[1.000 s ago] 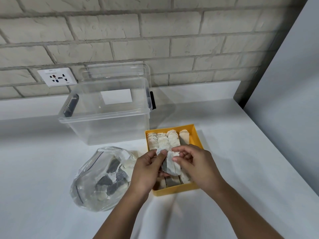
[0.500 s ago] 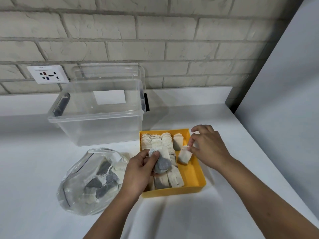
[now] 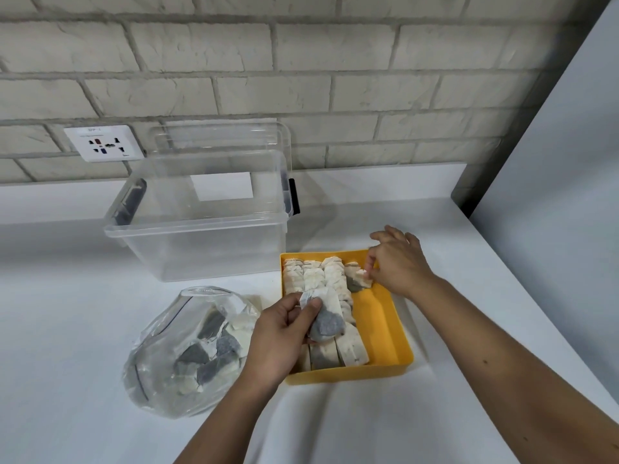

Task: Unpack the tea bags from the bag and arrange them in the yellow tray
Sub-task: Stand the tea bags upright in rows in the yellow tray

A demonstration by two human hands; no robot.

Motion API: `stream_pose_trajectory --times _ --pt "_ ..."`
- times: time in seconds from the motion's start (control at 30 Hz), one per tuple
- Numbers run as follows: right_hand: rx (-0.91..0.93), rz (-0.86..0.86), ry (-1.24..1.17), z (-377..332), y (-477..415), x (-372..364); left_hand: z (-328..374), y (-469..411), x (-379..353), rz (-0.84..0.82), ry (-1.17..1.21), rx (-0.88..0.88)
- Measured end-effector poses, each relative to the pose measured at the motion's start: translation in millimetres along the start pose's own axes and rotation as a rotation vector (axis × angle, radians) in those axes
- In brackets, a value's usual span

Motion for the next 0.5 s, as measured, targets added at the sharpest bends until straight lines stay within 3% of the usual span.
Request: stream_pose_trajectory --times 0.1,0.2,0.3,0.5 --pt "0.014 -0.181 0.008 2 8 11 -2 -1 0 0.0 0.004 0.007" --pt "0.028 -0.246 0.029 -1 10 10 -3 -2 0 -0.009 0.007 -0.001" --pt "0.034 -0.155 0.032 -8 -1 0 -5 -3 -1 -0.012 0.02 -0.008" --pt "-0.037 0.21 0.071 -3 -10 -10 -8 -4 2 -0.006 0.016 -0.022"
Point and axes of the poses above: each hand's wrist, its own y-axis away from the middle knuckle, its own x-axis out of the back of the hand, z = x × y, the point moved 6 cm from there along -y, towards the middle knuckle, and after that the axes turned 6 degrees about -z, right-handed, at the moved point
